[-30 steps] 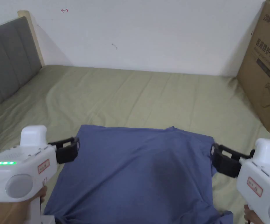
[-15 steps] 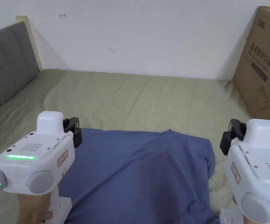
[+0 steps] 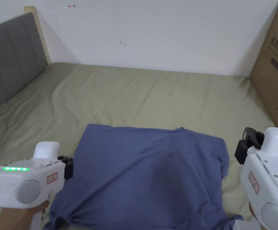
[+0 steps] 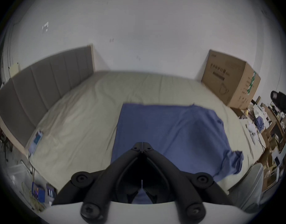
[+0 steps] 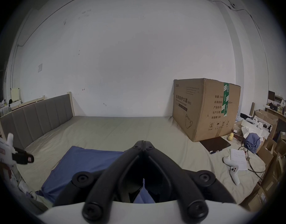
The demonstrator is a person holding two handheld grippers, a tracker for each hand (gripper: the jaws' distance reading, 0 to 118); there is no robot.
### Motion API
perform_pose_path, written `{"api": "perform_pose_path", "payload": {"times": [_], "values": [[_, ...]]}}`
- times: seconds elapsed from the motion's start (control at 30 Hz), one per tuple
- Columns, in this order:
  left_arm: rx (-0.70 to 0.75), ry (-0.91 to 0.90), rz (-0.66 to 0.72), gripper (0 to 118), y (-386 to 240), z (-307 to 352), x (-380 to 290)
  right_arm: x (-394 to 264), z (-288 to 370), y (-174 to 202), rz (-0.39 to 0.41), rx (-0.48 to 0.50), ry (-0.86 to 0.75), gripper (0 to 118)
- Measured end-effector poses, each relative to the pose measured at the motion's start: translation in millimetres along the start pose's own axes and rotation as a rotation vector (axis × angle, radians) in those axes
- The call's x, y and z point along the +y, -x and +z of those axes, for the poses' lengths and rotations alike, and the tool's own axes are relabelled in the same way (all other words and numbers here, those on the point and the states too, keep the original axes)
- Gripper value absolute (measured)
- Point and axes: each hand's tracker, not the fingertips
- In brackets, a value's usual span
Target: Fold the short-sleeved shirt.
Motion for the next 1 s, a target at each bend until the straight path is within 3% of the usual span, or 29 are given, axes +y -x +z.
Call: {"api": "perform_pose_path", "payload": {"times": [0.03,0.1,0.13,0.23,0.4,0.47,0.5,0.53,0.6,0.63,0.67,0.73,0.77,0.87,0.9,1.0], "values": [[-0.003,0.059,0.01,27,6,-7,-9,-2,-1,0,-0.001,0.0,0.006,0],[-0.017,0.137,0.096,102,20,-18,-28,-6,-3,1,0.004,0.0,0.019,0],[-0.007,0.191,0.124,111,27,-26,-39,-8,-4,2,0.008,-0.001,0.026,0],[0.034,0.223,0.143,111,41,-37,-67,-13,-6,2,0.008,0.002,0.046,0],[0.081,0.296,0.128,104,49,-54,-101,-22,-6,1,0.005,0.003,0.081,0],[0.103,0.311,0.125,83,52,-61,-109,-26,-6,1,0.009,0.0,0.094,0],[0.105,0.317,0.124,54,52,-64,-112,-28,-5,0,0.01,-0.002,0.099,0],[0.097,0.322,0.12,54,52,-67,-115,-31,-4,-1,0.01,-0.005,0.106,0],[0.053,0.326,0.129,37,51,-72,-121,-36,-3,-4,0.009,-0.011,0.125,0],[0.008,0.322,0.149,17,47,-73,-122,-40,-1,-7,0.007,-0.015,0.139,0],[0.022,0.313,0.145,8,43,-71,-121,-45,1,-10,0.003,-0.019,0.155,0],[0.038,0.297,0.124,6,41,-68,-118,-59,2,-18,0.0,-0.032,0.213,0],[0.034,0.28,0.119,5,41,-64,-116,-68,4,-22,-0.003,-0.037,0.257,8],[0.032,0.243,0.107,5,40,-54,-105,-105,-1,-34,-0.021,-0.005,0.457,89],[0.026,0.232,0.109,5,39,-50,-101,-122,-3,-37,-0.032,-0.013,0.508,104],[0.019,0.201,0.112,5,37,-43,-88,-164,-7,-40,-0.055,-0.037,0.654,105]]}}
